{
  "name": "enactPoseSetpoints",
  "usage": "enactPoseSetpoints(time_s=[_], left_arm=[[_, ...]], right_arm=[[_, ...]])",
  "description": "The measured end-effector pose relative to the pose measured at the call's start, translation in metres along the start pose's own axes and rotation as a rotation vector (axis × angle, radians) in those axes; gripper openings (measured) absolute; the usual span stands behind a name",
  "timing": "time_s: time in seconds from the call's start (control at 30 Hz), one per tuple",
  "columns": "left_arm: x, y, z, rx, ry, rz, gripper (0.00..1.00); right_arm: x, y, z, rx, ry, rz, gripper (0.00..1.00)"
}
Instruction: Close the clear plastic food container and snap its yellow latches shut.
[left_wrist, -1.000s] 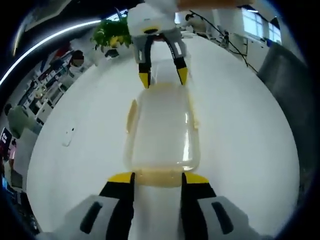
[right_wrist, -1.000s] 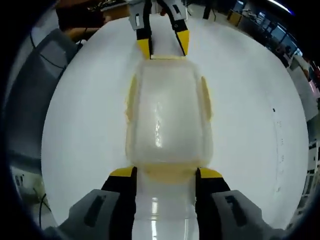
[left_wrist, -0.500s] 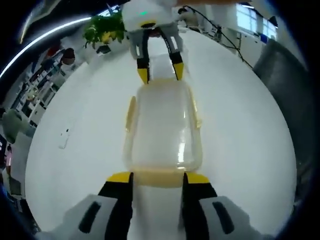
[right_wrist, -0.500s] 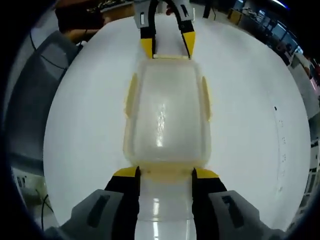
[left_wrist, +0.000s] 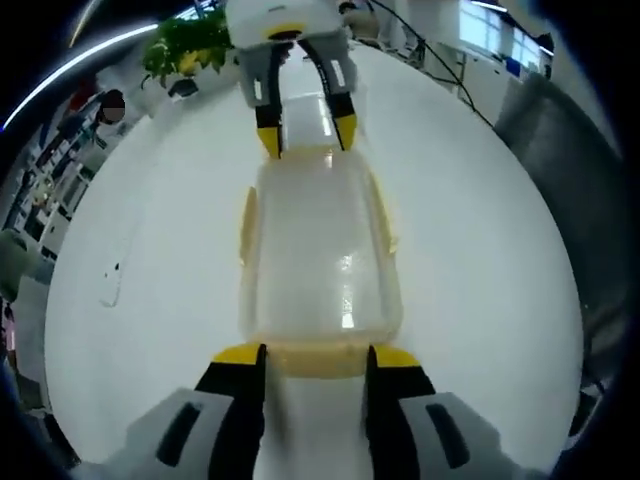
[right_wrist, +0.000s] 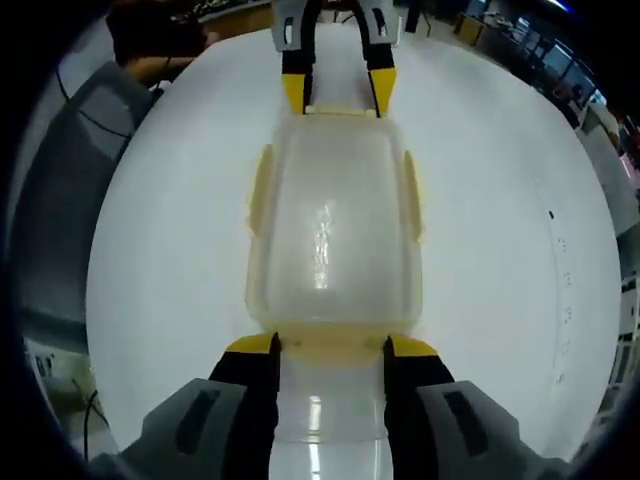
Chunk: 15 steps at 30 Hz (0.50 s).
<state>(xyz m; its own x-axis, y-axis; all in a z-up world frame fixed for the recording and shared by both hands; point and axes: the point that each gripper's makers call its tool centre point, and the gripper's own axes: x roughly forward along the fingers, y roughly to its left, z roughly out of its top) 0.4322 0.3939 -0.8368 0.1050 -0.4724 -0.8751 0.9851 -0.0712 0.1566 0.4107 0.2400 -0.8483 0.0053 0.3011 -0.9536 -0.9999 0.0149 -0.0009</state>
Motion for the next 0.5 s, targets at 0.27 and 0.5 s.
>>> enactPoseSetpoints(time_s=[0.27,0.5], left_arm=[[0.0,-0.002,0.0,-0.004,0.044,0.014,0.34],[-0.001,-0.013,-0.011,-0.242,0.019,-0.032,0.33]], right_arm=[[0.001,0.002,0.001,0.03,0.091,-0.012,0.38],[-0.001,0.002,0.002,-0.027,0.111,-0.037,0.37]])
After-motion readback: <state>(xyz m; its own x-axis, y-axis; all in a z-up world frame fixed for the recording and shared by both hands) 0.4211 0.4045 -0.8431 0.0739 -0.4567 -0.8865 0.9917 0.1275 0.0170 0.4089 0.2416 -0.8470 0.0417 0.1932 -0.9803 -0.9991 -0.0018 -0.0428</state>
